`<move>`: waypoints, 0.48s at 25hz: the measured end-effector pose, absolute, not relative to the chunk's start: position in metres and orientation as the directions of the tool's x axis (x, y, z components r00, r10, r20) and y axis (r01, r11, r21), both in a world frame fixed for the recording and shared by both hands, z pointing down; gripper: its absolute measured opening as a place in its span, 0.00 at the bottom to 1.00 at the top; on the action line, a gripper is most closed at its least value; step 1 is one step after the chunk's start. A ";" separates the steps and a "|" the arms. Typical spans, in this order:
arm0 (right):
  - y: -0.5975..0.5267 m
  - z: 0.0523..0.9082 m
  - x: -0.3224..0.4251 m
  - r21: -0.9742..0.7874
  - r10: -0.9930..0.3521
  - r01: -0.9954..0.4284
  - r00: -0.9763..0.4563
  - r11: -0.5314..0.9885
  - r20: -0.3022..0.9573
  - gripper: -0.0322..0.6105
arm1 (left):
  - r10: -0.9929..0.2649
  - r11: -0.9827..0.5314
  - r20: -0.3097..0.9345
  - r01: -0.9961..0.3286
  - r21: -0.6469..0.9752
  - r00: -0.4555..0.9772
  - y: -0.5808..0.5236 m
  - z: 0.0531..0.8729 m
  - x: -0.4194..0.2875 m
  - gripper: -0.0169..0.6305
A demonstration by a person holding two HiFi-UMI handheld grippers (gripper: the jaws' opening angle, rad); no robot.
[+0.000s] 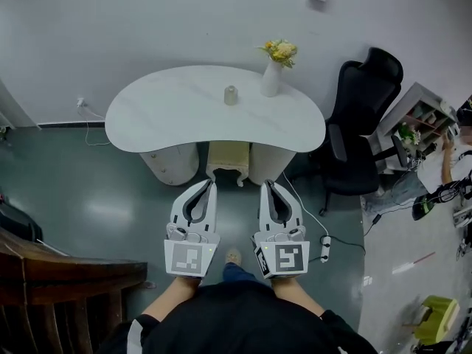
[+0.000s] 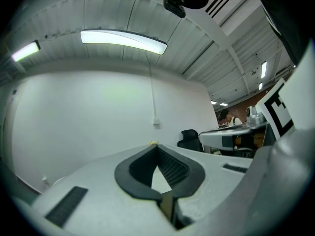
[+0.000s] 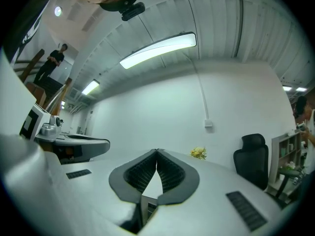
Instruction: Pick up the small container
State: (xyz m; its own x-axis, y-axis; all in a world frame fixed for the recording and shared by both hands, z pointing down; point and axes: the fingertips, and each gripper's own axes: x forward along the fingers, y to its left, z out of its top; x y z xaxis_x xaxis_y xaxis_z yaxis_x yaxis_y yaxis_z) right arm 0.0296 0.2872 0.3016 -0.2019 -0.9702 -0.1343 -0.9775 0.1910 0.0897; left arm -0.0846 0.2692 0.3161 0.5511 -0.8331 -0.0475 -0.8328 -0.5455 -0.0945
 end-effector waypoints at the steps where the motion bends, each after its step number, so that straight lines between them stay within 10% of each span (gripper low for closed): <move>1: 0.278 0.302 0.034 0.091 -0.970 -0.977 -0.205 0.194 -0.132 0.08 | -0.835 -0.542 -0.048 -0.835 -0.096 0.548 0.261 0.316 -0.080 0.04; 12: 0.205 0.311 0.066 0.079 -0.961 -0.967 -0.251 0.243 -0.112 0.08 | -0.859 -0.506 -0.034 -0.858 -0.091 0.510 0.193 0.320 -0.049 0.04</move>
